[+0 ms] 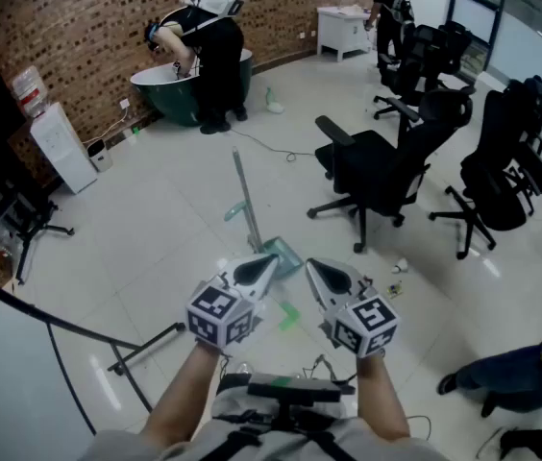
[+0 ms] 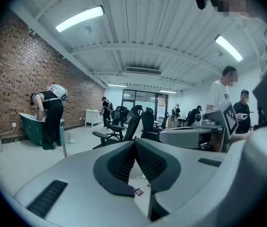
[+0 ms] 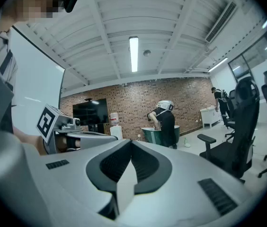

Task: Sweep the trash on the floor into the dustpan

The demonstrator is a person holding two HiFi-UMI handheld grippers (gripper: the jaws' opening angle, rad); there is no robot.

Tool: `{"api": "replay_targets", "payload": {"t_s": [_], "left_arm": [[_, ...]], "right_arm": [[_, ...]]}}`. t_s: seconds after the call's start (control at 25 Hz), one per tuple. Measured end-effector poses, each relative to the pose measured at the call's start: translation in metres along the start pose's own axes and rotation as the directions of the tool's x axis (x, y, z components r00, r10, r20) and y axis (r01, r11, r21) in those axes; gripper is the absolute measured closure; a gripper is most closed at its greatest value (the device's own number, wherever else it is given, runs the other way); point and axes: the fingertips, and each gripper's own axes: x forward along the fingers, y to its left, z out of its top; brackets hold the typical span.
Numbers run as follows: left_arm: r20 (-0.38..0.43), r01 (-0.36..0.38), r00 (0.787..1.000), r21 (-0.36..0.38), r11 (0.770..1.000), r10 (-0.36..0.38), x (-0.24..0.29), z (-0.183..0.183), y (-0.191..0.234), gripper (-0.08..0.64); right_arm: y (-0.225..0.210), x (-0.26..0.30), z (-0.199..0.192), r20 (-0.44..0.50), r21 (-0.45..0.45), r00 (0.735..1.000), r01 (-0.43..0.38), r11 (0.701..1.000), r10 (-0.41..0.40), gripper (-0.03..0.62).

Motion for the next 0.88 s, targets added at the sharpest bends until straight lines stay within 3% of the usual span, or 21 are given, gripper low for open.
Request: {"api": "replay_targets", "payload": {"t_s": [0.36,0.52,0.88], "left_arm": [[-0.019,-0.037,0.999,-0.010,0.999,0.037,0.008,-0.001,0.017,0.560],[-0.038,-0.060,0.997,-0.008,0.998,0.060,0.019,-0.015,0.041,0.560],[-0.121,-0.103,0.988,-0.016,0.995,0.101,0.077,-0.057,0.189,0.560]], "right_arm": [[-0.005,0.016,-0.003,-0.001,0.041,0.998,-0.070,0.997,0.070,0.592],[-0.020,0.031,-0.014,-0.030,0.028,0.998,-0.052,0.998,0.053,0.592],[-0.066,0.141,-0.015,-0.142,-0.021,0.990,0.006,1.000,-0.009,0.592]]}}
